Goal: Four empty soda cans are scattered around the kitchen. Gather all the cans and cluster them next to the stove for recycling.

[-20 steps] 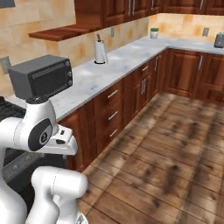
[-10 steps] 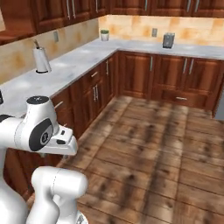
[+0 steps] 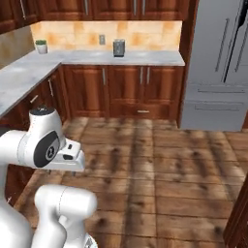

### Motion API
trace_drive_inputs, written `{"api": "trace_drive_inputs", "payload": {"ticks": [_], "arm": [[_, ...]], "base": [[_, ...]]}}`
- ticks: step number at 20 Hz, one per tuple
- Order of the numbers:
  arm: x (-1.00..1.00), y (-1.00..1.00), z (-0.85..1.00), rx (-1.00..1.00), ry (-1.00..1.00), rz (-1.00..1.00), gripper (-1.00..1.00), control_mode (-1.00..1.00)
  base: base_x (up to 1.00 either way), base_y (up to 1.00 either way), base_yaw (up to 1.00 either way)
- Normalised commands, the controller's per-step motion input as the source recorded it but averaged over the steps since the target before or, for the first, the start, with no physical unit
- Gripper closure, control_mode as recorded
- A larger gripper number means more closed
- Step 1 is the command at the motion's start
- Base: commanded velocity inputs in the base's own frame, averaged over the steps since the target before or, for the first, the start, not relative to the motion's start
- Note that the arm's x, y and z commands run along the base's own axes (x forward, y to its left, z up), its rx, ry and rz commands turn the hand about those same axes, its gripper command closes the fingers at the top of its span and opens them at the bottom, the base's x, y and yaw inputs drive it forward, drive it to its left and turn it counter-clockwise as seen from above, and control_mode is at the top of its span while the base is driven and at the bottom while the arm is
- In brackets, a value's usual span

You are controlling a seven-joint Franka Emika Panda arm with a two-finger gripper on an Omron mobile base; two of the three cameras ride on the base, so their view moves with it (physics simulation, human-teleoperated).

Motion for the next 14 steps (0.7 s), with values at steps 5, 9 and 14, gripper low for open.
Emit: {"api": "trace_drive_inputs", "payload": {"ticks": [5,9,14], "arm": [[0.0,0.0,0.0,0.0,0.0,0.0,-1.0,1.0],[0.0,0.0,0.0,0.0,0.0,0.0,-1.0,1.0],[0.0,0.0,0.0,0.0,0.0,0.0,-1.0,1.0]], "base": [[0.98,0.1,-0.43],[1.0,0.41,-0.26],[1.0,0.37,-0.19]]}}
